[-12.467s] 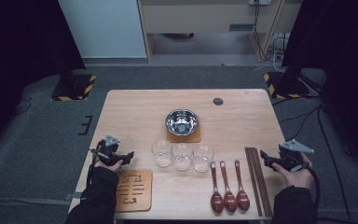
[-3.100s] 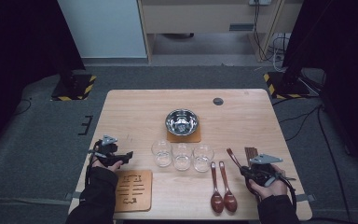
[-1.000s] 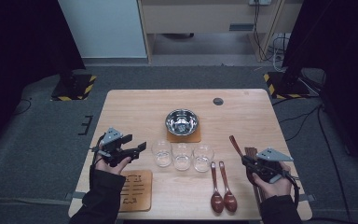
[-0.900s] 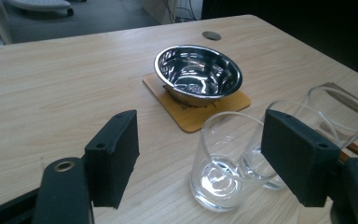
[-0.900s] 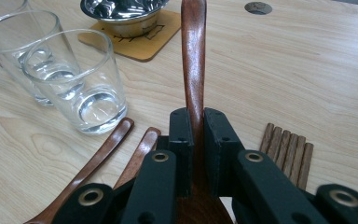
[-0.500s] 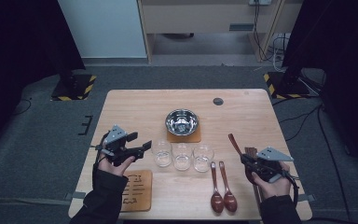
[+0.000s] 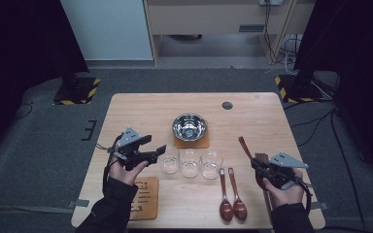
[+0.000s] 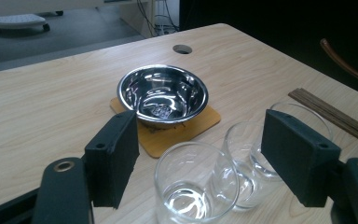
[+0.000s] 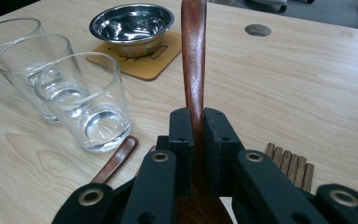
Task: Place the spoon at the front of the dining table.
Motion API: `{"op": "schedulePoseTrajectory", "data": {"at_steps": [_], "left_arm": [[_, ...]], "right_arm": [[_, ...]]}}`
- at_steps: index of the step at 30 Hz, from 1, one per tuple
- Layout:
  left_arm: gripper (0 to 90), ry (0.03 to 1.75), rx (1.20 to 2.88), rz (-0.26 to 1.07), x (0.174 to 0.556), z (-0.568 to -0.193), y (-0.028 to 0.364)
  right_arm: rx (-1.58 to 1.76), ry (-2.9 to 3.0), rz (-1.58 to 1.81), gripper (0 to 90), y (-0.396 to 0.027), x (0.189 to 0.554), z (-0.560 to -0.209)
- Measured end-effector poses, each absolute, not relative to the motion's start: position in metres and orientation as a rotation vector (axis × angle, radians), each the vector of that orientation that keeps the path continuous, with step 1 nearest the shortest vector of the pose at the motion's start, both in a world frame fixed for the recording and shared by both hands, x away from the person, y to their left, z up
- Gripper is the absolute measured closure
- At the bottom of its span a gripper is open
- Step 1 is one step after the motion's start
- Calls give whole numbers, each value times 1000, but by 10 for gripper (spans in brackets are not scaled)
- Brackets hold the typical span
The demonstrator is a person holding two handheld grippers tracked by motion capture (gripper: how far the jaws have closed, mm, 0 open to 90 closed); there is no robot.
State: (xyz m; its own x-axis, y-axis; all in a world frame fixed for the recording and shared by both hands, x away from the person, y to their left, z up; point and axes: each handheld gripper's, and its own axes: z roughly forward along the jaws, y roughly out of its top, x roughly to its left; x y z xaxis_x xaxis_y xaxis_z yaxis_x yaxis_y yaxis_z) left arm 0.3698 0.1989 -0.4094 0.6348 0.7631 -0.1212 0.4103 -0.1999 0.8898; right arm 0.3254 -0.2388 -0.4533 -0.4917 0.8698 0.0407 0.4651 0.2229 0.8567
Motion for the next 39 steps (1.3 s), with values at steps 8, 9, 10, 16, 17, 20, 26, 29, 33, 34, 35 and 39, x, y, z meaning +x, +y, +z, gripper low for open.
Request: {"op": "schedulePoseTrajectory", "data": {"at_steps": [8,9,10,16,17,20,26,29,33,34,35,39], "left_arm": [[270,921,1829,423,373,-405,189],[269,920,1829,420,374,-404,188],[268,922,1823,418,375,-404,187],[268,926,1806,416,378,-402,185],[267,923,1806,415,379,-401,184],[267,919,1798,412,380,-399,179],[266,901,1796,403,383,-396,169],[266,894,1799,400,384,-395,165],[266,885,1790,389,385,-395,159],[266,883,1791,389,385,-395,158],[266,882,1791,387,386,-395,156],[266,875,1794,387,387,-393,151]], "right_arm": [[1224,2036,1205,822,-240,326,-452],[1224,2032,1207,822,-240,326,-451],[1227,2029,1210,822,-240,326,-451],[1221,2025,1215,822,-240,325,-450],[1215,2024,1217,822,-239,325,-450],[1213,2025,1218,822,-239,326,-450],[1208,2024,1223,822,-239,325,-449],[1204,2026,1223,822,-239,325,-448],[1206,2017,1227,822,-239,325,-448],[1204,2018,1227,822,-239,325,-448],[1197,2018,1228,822,-240,325,-448],[1197,2017,1235,823,-239,325,-447]]}}
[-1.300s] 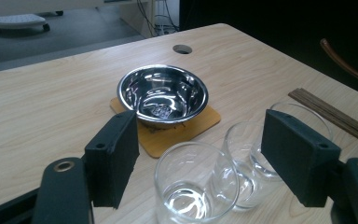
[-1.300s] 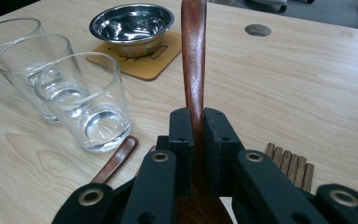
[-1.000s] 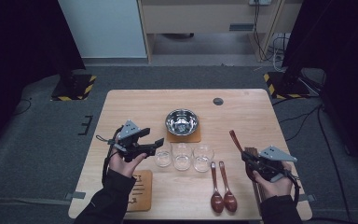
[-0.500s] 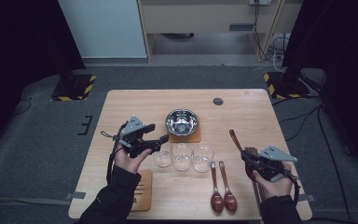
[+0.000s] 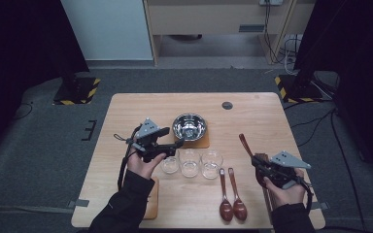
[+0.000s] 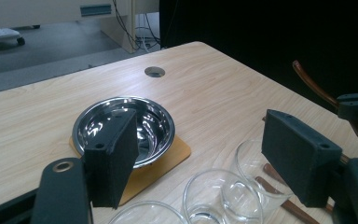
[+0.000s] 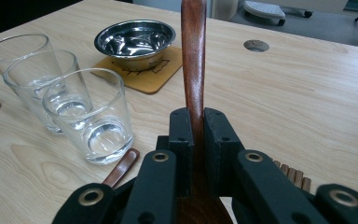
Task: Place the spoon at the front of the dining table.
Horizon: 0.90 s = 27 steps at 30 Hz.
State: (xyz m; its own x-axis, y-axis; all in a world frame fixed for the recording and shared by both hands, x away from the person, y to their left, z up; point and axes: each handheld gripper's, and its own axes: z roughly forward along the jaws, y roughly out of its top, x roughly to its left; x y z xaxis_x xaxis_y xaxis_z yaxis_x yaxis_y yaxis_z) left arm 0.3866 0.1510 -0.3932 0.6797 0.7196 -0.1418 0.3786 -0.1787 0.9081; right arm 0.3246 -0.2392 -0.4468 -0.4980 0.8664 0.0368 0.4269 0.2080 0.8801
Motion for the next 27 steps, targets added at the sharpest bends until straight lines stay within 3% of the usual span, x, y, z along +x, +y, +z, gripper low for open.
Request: {"op": "schedulePoseTrajectory", "data": {"at_steps": [27], "left_arm": [[262,816,1819,364,394,-387,108]], "right_arm": [[1174,2008,1271,823,-237,324,-444]]}}
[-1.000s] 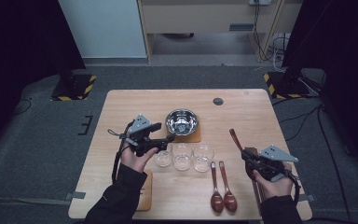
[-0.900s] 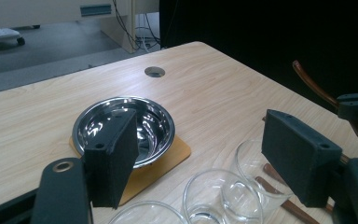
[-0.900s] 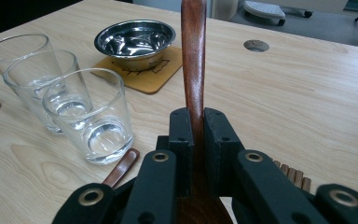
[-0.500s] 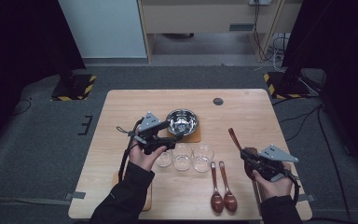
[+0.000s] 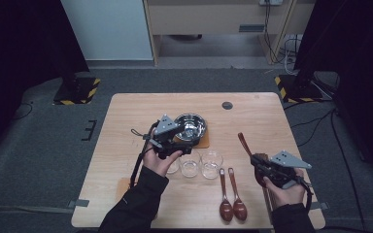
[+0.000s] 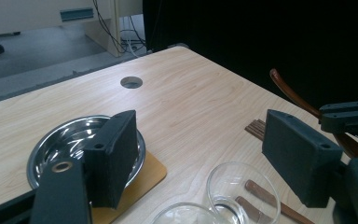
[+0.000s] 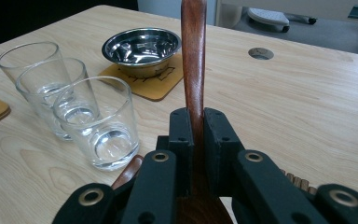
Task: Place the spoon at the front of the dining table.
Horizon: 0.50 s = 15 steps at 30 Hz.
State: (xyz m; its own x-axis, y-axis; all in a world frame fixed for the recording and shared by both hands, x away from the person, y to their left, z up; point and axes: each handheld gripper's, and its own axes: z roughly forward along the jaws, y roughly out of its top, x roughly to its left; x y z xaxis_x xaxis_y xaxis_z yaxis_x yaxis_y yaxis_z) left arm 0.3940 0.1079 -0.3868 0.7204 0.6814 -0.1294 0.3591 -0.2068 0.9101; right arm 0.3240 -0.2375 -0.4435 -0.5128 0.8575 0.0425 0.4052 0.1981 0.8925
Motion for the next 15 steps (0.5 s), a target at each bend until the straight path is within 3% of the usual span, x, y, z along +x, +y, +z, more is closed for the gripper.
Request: {"op": "schedulePoseTrajectory", "data": {"at_steps": [15], "left_arm": [[261,789,1821,345,397,-387,87]], "right_arm": [[1164,2003,1281,822,-237,324,-442]]}}
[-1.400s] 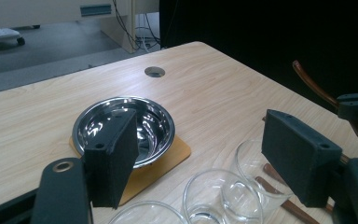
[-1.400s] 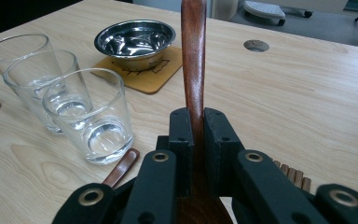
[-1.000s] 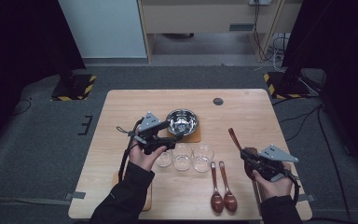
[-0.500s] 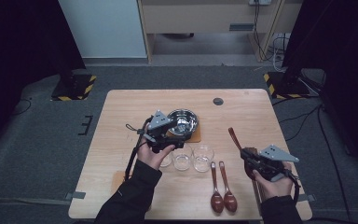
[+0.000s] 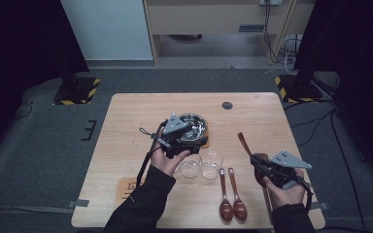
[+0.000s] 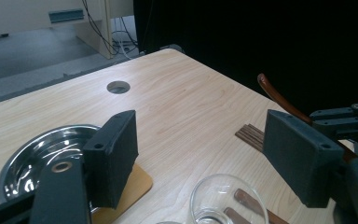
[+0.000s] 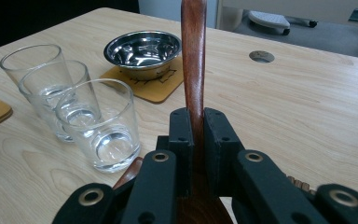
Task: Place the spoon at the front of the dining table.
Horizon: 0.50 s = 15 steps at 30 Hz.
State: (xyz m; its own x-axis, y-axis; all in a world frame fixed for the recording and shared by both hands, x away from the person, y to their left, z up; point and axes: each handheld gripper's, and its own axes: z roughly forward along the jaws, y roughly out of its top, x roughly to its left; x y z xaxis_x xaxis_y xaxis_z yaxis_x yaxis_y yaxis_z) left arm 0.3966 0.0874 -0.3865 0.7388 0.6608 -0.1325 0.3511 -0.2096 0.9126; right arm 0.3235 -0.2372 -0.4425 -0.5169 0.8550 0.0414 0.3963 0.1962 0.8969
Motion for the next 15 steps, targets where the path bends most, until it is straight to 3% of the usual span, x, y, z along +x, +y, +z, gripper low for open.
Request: {"op": "schedulePoseTrajectory", "data": {"at_steps": [15], "left_arm": [[261,764,1822,326,398,-387,68]], "right_arm": [[1152,2000,1295,822,-237,323,-441]]}}
